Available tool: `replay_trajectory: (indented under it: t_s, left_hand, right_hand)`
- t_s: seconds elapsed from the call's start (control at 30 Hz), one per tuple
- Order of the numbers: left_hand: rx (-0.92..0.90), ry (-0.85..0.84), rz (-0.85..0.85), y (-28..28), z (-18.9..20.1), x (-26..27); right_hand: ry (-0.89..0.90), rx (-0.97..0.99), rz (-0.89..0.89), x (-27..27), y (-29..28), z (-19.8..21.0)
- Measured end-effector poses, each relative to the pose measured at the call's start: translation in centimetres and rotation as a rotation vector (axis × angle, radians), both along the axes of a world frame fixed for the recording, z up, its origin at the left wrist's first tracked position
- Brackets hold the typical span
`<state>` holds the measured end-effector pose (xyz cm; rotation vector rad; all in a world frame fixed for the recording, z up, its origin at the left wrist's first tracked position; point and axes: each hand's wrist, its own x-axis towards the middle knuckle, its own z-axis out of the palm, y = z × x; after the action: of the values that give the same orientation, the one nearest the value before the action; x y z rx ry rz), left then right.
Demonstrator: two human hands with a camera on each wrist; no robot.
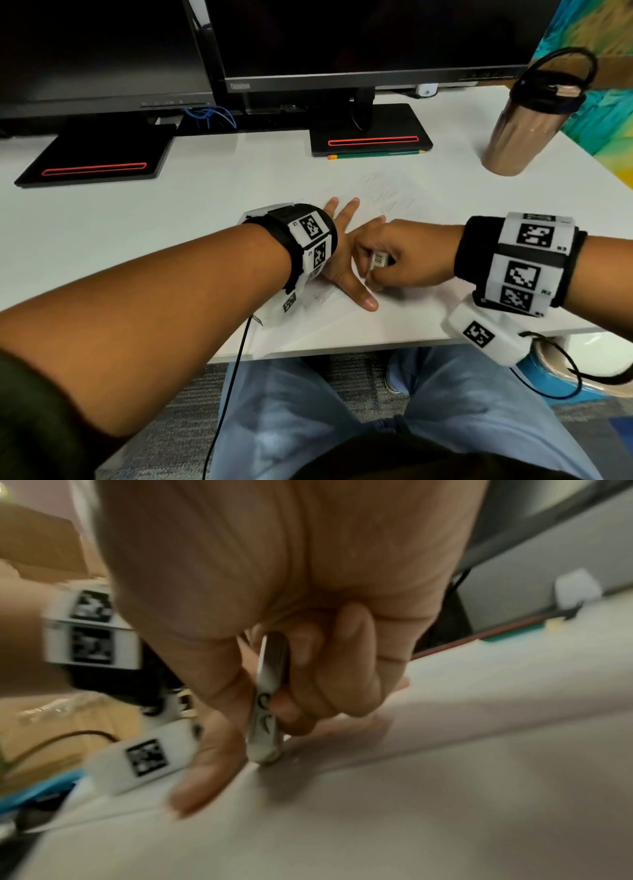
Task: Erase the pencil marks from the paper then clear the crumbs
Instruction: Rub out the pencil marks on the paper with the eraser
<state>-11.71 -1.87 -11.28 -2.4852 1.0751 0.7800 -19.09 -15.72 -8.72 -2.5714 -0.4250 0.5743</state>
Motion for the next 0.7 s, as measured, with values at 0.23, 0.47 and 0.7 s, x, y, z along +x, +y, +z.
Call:
replay_trajectory:
  t_s: [0.23, 0.47, 0.7]
  left_hand:
    - [-0.017, 0.005, 0.006, 0.0, -0.3, 0.2]
    - [-0.033, -0.003, 0.009, 0.0, -0.4, 0.3]
    - [-0.031, -0.008, 0.001, 0.0, -0.5, 0.3]
  right_hand:
    - [-0.02, 0.018, -0.037, 0.0, 0.0, -0.1]
    - [-0.018, 0.02, -0.056, 0.1, -0.7, 0.2]
    - [-0.005, 0.038, -0.11, 0.4, -1.3, 0.1]
